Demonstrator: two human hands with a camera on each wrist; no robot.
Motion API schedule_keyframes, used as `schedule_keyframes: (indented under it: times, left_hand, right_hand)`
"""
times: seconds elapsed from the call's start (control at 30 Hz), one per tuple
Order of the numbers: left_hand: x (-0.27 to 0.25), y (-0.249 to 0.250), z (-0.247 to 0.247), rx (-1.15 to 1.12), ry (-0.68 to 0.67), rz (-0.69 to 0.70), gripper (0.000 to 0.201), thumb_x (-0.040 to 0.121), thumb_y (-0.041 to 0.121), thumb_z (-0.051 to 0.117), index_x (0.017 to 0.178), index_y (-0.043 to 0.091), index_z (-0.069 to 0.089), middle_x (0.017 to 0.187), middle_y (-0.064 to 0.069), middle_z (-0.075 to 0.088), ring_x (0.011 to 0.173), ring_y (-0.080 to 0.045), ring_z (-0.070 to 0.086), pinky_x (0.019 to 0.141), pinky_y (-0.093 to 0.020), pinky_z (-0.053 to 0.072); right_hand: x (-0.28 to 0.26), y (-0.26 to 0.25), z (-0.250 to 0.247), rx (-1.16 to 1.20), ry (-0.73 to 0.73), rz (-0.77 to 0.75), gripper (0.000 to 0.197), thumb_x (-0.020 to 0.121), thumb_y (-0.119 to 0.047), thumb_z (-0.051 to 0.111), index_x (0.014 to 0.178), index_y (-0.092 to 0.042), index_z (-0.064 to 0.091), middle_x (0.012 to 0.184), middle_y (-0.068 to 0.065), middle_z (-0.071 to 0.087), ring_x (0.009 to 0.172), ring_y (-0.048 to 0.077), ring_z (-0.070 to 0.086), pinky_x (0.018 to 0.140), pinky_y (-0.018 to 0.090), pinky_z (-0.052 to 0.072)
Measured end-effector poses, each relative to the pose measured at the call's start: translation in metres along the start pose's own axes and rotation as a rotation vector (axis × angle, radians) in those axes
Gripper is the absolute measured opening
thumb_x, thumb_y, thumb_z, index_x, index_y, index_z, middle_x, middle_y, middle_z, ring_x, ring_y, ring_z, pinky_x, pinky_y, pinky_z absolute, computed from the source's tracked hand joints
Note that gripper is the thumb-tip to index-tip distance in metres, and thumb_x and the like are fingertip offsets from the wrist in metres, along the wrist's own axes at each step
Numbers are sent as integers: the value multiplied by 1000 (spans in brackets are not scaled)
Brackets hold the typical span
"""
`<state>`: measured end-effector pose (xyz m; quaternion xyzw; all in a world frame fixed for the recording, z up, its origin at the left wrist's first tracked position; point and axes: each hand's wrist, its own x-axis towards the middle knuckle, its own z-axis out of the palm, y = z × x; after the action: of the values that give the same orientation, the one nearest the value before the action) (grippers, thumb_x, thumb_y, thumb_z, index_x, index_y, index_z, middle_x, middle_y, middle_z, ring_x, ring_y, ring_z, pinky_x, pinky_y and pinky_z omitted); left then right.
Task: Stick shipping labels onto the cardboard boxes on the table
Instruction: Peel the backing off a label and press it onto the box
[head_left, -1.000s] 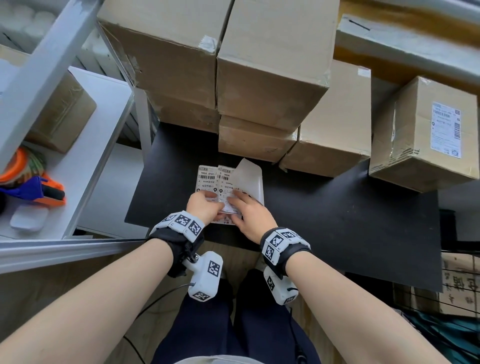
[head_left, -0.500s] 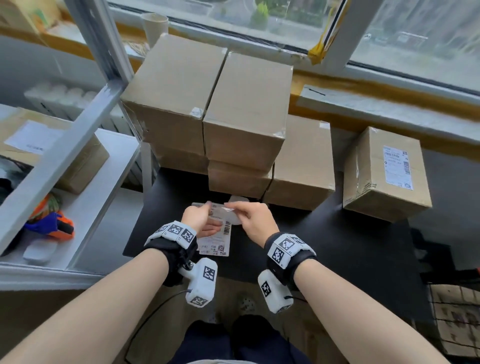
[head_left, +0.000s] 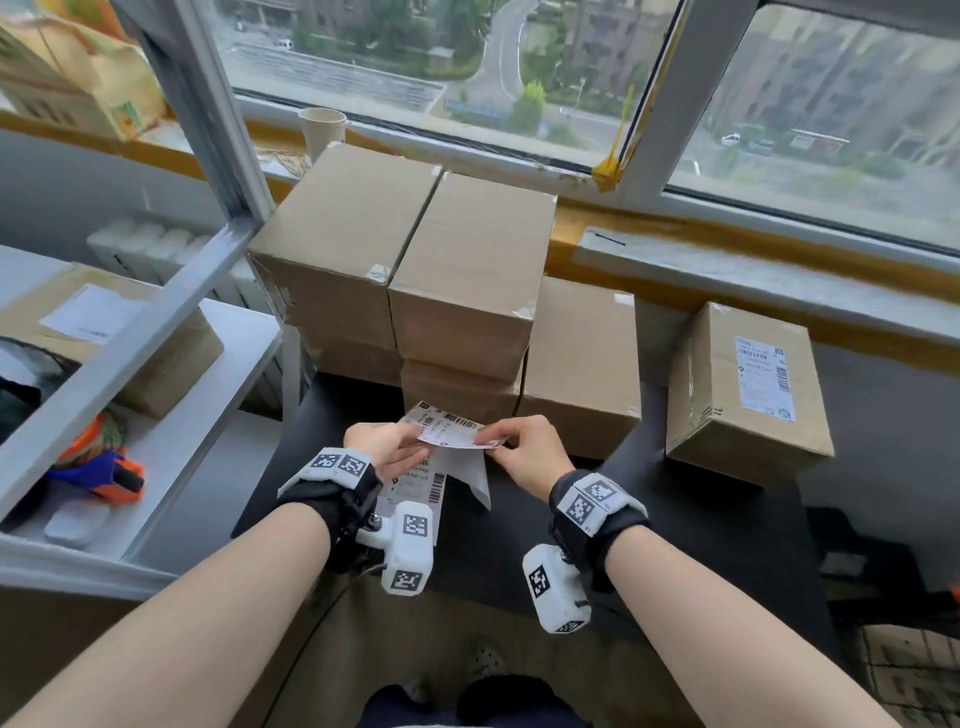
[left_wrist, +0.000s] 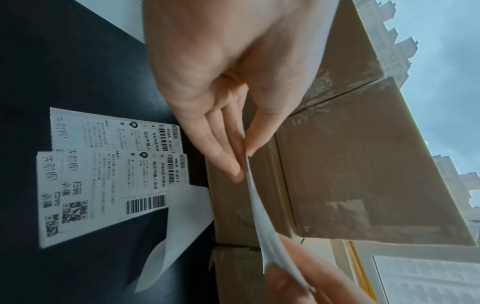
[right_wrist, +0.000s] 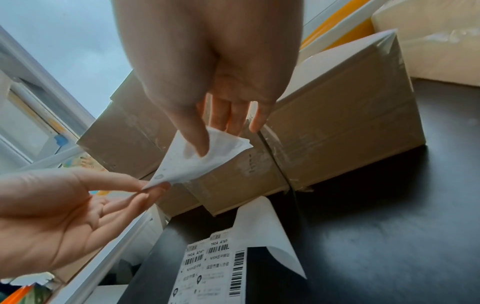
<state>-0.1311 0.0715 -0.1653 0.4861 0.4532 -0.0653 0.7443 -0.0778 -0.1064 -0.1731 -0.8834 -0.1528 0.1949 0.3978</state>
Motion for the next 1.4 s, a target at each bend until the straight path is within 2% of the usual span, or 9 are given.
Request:
schedule_keyframes:
  times: [0.17, 0.27, 0.33, 0.47, 0.53, 0.6, 0.73, 0.97, 1.4]
  left_hand:
    - [-8, 3, 9, 45, -71, 12, 9, 85, -3, 60, 93, -7, 60, 89, -22, 67, 73, -25, 67, 62, -26, 58]
    - [-14, 3, 14, 78, -143, 3, 16, 85, -1, 61, 99, -9, 59, 89, -24, 67, 62, -23, 70, 62, -27, 60]
    - [-17, 2, 16, 86, -174, 5, 19, 85, 0, 61, 102, -10, 58, 88, -25, 66, 65, -26, 70, 60, -27, 60]
    - [-20, 1, 19, 121, -186, 26, 21, 88, 3, 56, 104, -10, 58, 89, -25, 69, 79, -30, 69, 64, -29, 60]
    - [-22, 2, 19, 129, -197, 19, 22, 89, 5, 48, 102, -9, 58, 87, -25, 71, 79, -31, 71, 66, -31, 60]
    - [-23, 4, 18, 146, -216, 11, 26, 88, 6, 43, 103, -8, 58, 94, -26, 70, 84, -32, 70, 68, -32, 60]
    - [-24, 4, 18, 199, -229, 24, 25, 90, 5, 43, 105, -10, 57, 100, -28, 68, 78, -29, 71, 66, -30, 60]
    - [-22, -3, 15, 286, -287, 107, 26, 86, 11, 64, 105, -6, 64, 96, -22, 70, 77, -23, 72, 72, -25, 59]
    - [-24, -9, 22, 276, -305, 169, 19, 88, 8, 61, 99, -7, 65, 97, -23, 69, 73, -18, 72, 74, -24, 59]
  right_hand:
    - [-2, -10, -4, -90, -238, -11, 57, 75, 5, 50, 126, -20, 59, 133, 1, 57, 100, 14, 62, 79, 13, 44]
    - [-1, -14, 1, -148, -225, -55, 50, 79, -23, 67, 128, -25, 57, 137, -1, 54, 129, 18, 46, 113, 37, 28]
    - [1, -13, 3, -176, -177, -81, 46, 81, -39, 68, 125, -28, 59, 134, -3, 57, 132, 16, 42, 118, 43, 14]
    - [6, -7, 6, -160, -86, -126, 27, 88, -35, 61, 114, -30, 67, 122, -5, 66, 126, 11, 49, 119, 41, 2]
    - [8, -3, 7, -123, -84, -128, 23, 90, -29, 59, 110, -29, 70, 115, -7, 69, 120, 9, 54, 119, 44, 8]
    - [8, -1, 8, -62, -80, -136, 21, 90, -22, 58, 104, -26, 73, 107, -6, 73, 109, 10, 61, 114, 46, 26]
    - [4, -2, 4, 20, -96, -115, 22, 87, -14, 63, 106, -17, 72, 107, -1, 73, 104, 11, 64, 101, 34, 46]
    - [1, -6, 5, 150, -67, -173, 22, 82, -9, 70, 103, -13, 72, 101, 4, 74, 95, 11, 68, 92, 29, 53]
    - [3, 2, 2, 213, -26, -117, 16, 84, -11, 67, 96, -9, 75, 95, 6, 75, 90, 9, 66, 88, 20, 48]
